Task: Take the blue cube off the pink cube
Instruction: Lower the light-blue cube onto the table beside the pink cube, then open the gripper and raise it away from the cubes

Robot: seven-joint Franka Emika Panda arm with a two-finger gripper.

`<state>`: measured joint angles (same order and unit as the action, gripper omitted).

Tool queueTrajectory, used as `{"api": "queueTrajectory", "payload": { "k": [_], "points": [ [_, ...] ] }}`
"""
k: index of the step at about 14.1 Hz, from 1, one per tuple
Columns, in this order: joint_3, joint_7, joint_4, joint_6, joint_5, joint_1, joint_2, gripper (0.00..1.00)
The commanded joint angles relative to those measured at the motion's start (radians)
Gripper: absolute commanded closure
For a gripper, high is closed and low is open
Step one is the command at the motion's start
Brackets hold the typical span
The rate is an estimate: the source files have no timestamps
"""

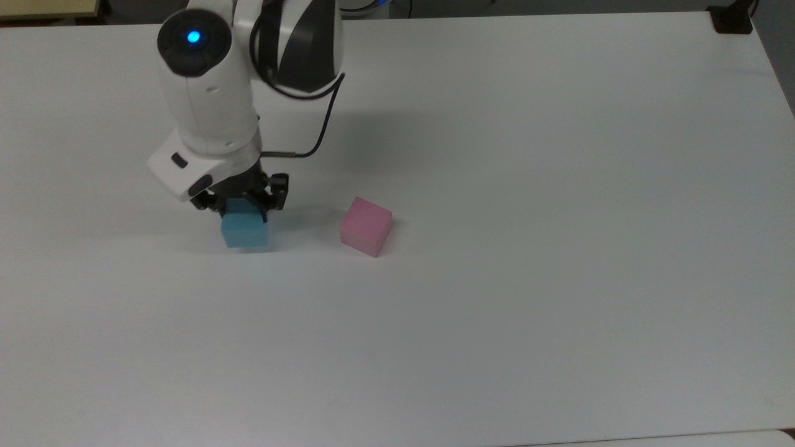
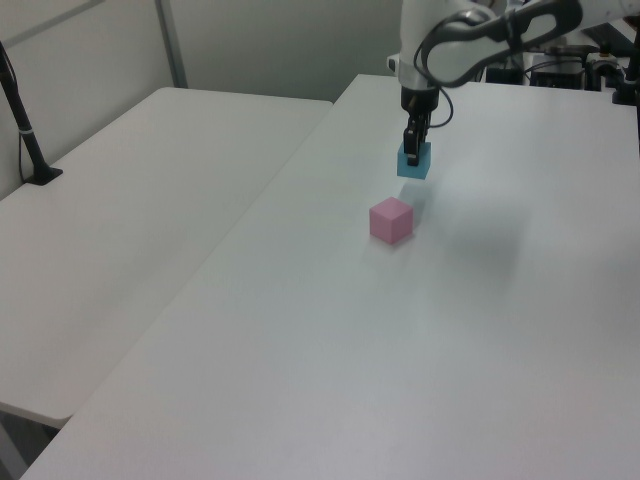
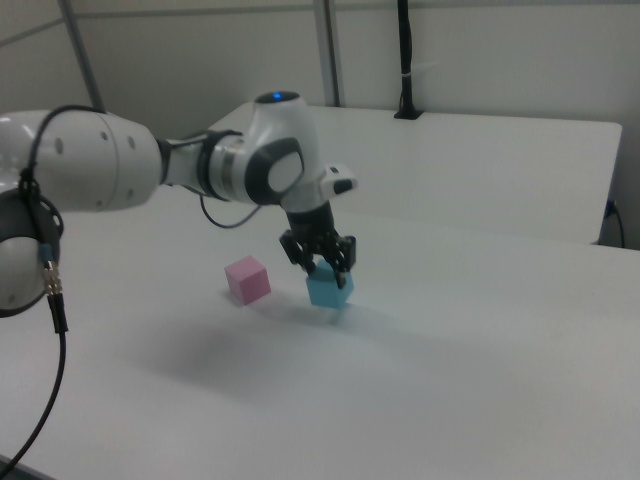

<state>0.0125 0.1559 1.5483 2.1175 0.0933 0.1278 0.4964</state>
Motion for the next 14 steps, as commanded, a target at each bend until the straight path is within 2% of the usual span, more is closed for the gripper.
{"api": "queueTrajectory", "payload": {
  "k": [1, 2, 6, 11, 14],
  "points": [
    [0.003, 0.011, 0.009, 0.07, 0.031, 0.027, 0.036, 0.16],
    [0.003, 0.01, 0.01, 0.07, 0.031, 0.027, 0.036, 0.0],
    [0.0, -0.015, 0.007, 0.029, 0.029, -0.008, -0.013, 0.0],
    [0.003, -0.286, 0.01, -0.247, 0.029, -0.169, -0.218, 0.0],
    [0.012, -0.335, 0.013, -0.371, 0.019, -0.23, -0.298, 0.0]
  ]
}}
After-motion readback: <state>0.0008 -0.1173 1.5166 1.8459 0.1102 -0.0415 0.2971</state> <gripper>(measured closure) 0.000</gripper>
